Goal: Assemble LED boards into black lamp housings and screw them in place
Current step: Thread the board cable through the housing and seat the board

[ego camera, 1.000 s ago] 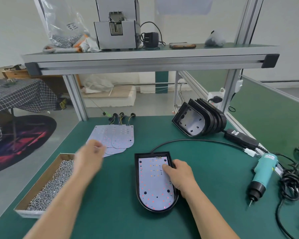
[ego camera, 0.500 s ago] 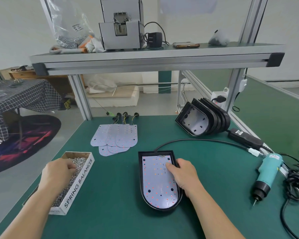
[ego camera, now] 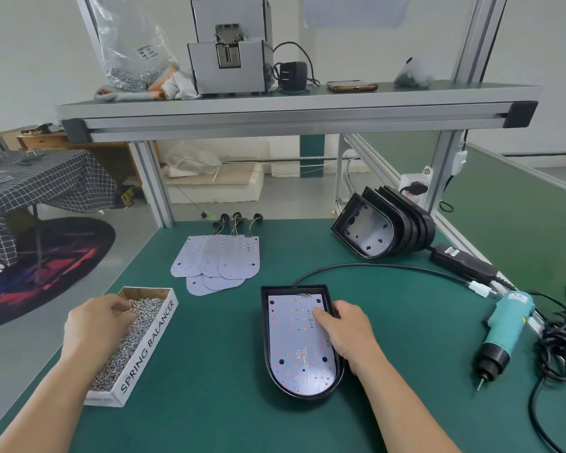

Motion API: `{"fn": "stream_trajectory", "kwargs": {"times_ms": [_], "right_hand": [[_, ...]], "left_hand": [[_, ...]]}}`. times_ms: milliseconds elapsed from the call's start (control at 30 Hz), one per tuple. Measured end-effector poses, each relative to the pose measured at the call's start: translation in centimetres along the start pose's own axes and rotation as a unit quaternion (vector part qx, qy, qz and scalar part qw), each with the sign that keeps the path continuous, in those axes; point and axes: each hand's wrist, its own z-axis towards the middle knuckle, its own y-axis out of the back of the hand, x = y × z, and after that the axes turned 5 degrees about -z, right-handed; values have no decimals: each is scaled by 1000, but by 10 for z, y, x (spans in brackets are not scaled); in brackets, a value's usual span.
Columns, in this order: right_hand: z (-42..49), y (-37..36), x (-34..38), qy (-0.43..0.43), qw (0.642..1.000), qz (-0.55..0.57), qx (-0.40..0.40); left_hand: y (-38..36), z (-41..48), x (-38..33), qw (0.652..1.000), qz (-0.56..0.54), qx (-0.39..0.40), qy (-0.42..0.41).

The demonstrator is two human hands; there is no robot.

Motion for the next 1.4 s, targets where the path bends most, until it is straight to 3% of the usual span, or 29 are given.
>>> {"fn": "stream_trajectory", "kwargs": {"times_ms": [100, 133, 167, 233, 333, 400, 433, 533, 700, 800, 967, 1133, 1200, 1267, 1333, 1400], "right_hand": [[0, 0, 0, 0, 1000, 0, -1], [0, 0, 0, 1, 1000, 0, 0], [0, 0, 0, 2, 1000, -1, 2], [1, 0, 0, -1, 1000, -1, 4], [0, 1, 0, 0, 1000, -2, 6], [-2, 1, 2, 5, 1000, -2, 5], [-2, 1, 2, 6, 1000, -5, 4], [-5, 2, 4, 2, 1000, -8, 0], [-8, 0, 7, -5, 1000, -23, -18], [-7, 0, 8, 0, 998, -48, -31], [-10, 4, 8, 22, 996, -77, -37], [-19, 37, 5, 10, 999, -36, 33], [-18, 71, 2, 21, 998, -43, -38], [-15, 115, -10, 11, 978, -121, -166], [-13, 156, -29, -43, 942, -205, -263], [-13, 184, -53, -126, 913, -258, -289]], "left_hand": [[4, -6, -4, 991, -115, -5, 65], [5, -7, -8, 973, -211, 2, 99], [4, -8, -17, 931, -339, 24, 134], [2, -19, -46, 790, -570, 119, 192], [-17, -55, -98, 570, -718, 279, 284], [-38, -86, -133, 472, -736, 362, 323], [-49, -100, -149, 453, -729, 391, 332], [-83, -127, -182, 470, -696, 408, 357], [-112, -132, -193, 565, -645, 370, 359], [-118, -133, -192, 589, -650, 332, 347], [-122, -135, -194, 576, -682, 317, 321], [-117, -131, -189, 532, -691, 358, 334], [-117, -130, -187, 517, -696, 362, 342], [-118, -130, -185, 513, -698, 365, 340], [-120, -131, -182, 518, -695, 370, 334], [-120, -131, -180, 524, -692, 372, 329]]}}
